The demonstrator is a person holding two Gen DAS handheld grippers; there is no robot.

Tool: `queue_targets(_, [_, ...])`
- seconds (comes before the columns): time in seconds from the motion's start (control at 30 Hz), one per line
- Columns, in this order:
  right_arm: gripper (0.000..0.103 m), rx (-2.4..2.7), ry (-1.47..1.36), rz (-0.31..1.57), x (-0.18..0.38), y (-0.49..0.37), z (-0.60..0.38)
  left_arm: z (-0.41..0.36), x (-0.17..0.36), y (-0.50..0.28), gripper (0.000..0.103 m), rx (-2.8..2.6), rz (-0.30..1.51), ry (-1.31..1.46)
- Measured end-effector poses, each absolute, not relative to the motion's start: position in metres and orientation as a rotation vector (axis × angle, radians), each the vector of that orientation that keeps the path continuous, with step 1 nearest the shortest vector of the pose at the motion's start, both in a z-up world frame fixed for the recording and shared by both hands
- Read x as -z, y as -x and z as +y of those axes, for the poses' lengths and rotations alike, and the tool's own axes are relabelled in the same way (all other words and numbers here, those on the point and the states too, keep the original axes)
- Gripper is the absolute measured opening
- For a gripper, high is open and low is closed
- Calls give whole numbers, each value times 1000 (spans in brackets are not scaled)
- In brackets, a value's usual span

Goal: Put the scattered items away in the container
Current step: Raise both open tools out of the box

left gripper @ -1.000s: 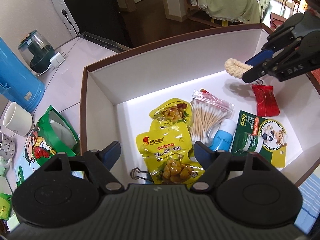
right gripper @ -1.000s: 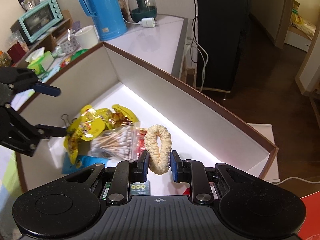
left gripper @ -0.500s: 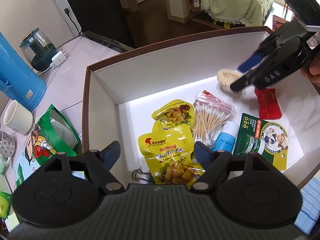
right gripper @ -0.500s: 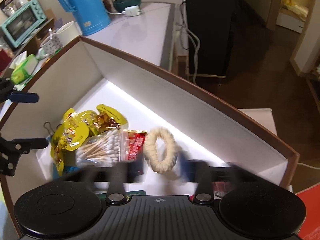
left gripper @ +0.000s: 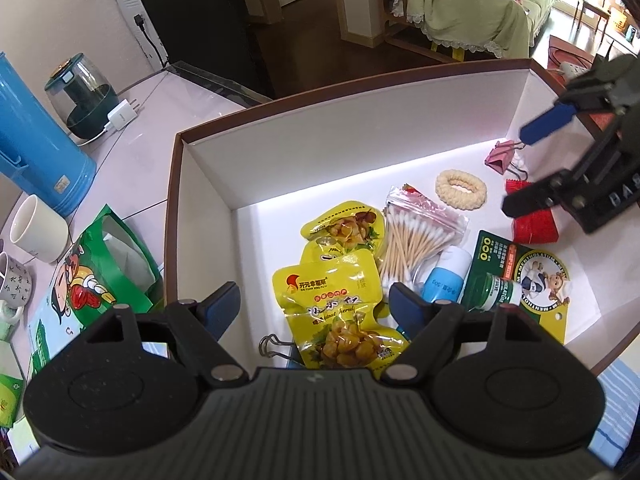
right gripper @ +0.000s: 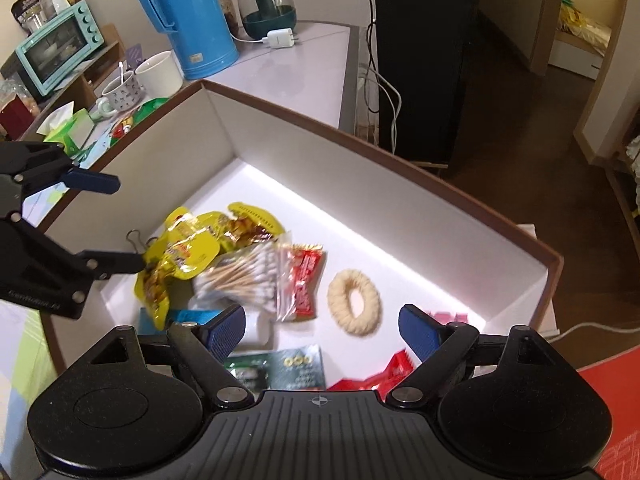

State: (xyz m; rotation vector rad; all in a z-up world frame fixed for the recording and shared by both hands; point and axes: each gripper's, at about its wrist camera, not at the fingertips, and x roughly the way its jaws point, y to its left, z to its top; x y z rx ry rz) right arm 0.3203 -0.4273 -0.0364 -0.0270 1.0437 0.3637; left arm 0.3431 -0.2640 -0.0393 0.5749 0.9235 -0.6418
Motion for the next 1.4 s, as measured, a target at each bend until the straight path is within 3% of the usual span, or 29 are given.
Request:
queue_targets(0.17, [87, -347, 13, 1034, 27, -304, -426, -265, 32, -339, 81, 619, 917, -571])
queue_targets(0.27, [87, -336, 5, 1020, 19, -294, -426, -267, 26, -335, 88, 604, 906, -564])
queue_targets(0.93, [87, -270, 24, 953, -3, -244, -425, -278, -8, -289, 89, 548, 860, -527])
queue_targets(1.37, [87, -252, 20, 806, -16, -201, -428, -284, -33, -245, 89, 501, 819, -503])
queue_targets(1.4, [91, -240, 28, 795, -17, -198, -427, -284, -34, -241, 89, 499, 814, -502])
